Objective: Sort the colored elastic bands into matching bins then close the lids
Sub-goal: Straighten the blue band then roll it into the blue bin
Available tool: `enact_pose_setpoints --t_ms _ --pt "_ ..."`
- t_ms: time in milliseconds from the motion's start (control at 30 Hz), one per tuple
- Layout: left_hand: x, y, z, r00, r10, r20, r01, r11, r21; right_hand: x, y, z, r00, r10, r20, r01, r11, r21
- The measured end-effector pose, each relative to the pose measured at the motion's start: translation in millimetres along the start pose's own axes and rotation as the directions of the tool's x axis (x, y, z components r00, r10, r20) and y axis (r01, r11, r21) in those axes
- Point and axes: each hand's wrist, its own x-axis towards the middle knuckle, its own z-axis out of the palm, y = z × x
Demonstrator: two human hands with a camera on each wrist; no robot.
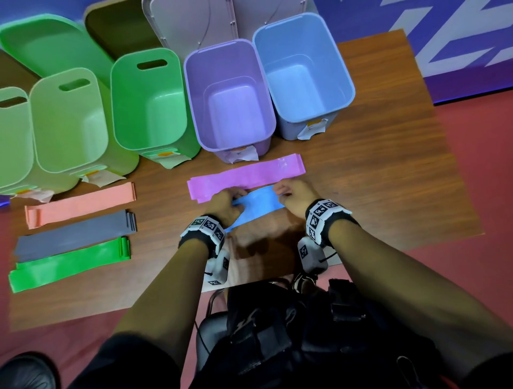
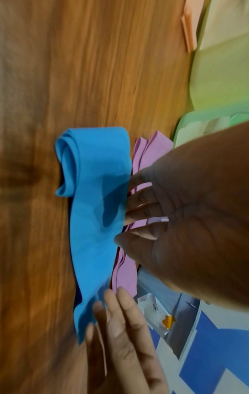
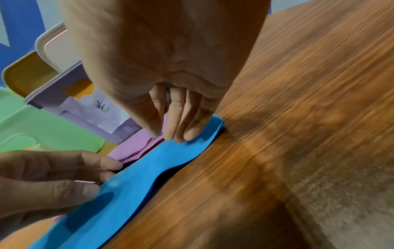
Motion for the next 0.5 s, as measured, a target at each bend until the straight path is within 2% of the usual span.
enact_pose_setpoints --t_ms 167,267,333,500 --pt "-9.4 -15.2 -7.2 0.994 -0.092 0.053 0.095 0.994 -0.058 0.9 -6.4 16.8 0.999 -0.038 0.029 0.038 0.999 -0.021" --pt "-16.0 -28.8 -11.1 0.990 -0.141 0.025 0.142 0.989 -0.042 6.0 -15.1 29.7 0.988 -0.022 0.153 0.026 0.999 -0.023" --pt "-21.2 -38.1 -11.4 0.986 -0.166 0.000 0.166 0.985 -0.035 8.2 -22.0 36.9 0.976 -0.011 0.218 0.030 0.996 -0.083" --pt "-31.3 -56.3 -13.3 0.982 -0.189 -0.017 0.187 0.980 -0.066 6.2 -36.6 54.7 0.966 0.056 0.252 -0.054 0.998 -0.014"
